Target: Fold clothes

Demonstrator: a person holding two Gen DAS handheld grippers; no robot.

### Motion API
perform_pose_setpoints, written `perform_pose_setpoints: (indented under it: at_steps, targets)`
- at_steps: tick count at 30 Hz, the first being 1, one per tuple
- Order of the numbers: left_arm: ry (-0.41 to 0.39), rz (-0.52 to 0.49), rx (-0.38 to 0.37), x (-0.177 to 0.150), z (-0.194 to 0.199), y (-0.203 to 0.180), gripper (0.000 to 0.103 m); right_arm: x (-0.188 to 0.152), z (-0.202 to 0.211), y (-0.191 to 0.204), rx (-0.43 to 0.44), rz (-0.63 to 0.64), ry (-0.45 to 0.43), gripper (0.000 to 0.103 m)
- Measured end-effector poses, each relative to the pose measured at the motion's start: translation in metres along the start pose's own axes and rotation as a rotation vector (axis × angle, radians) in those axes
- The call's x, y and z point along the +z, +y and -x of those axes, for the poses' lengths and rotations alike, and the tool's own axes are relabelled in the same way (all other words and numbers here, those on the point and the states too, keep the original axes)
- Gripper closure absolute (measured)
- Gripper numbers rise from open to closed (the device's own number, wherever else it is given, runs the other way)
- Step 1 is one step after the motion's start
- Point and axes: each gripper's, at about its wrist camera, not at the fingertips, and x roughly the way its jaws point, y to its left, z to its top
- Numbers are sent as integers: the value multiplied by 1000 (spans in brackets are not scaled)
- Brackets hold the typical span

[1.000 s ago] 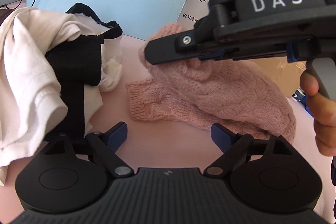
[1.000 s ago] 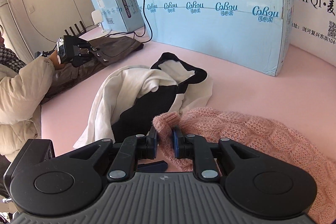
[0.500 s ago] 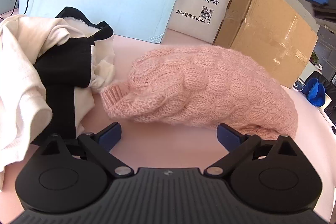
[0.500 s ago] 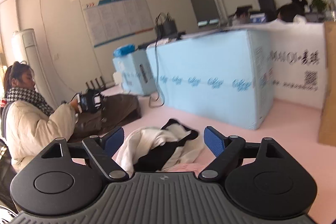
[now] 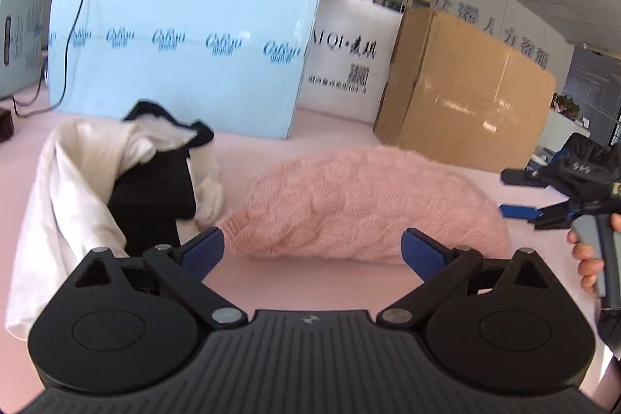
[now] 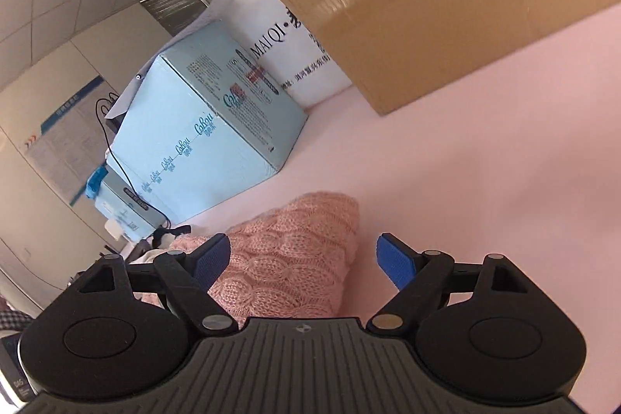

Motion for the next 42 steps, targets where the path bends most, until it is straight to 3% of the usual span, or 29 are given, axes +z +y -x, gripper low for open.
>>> perform_pose_setpoints:
  at_steps: [2,4,6,9,10,17,22,25,35,38,39,40,42]
  targets:
    - [-25,40,76,20,0,4,5,-5,-5,1,-31,9,23,20]
    - [0,92,108,36,-13,12,5,-10,-6,4,-45,20,31,20]
    - [87,159,65,47,-35,24,6,-15,-4,6,-54,32,29,20]
    - [229,282,-14,53,-72,46,32,-18,-1,10,-64,59,15,20]
    - [269,323,-23,53,-86,53,34,-18,0,11,-63,65,11,20]
    - [362,262,8,43,-123,47,34,-19,-1,16,-11,75,45,20]
    - [376,272,36,43,-131,46,78,-21,-2,18,-12,83,54,20]
    - [347,253,71,52,-129,41,94,-22,-3,17,-14,76,61,20]
    - [241,128,88,80,-112,18,93,-22,-6,16,-6,72,80,20]
    - [250,54,164,74,-119,19,87,-23,-7,15,-7,69,86,20]
    - [252,19,207,70,-122,18,77,-23,-7,15,-7,69,87,20]
    - [254,-23,254,64,-127,17,60,-23,-7,14,-7,69,90,20]
    - [250,-107,337,54,-136,15,41,-23,-8,14,-5,67,95,20]
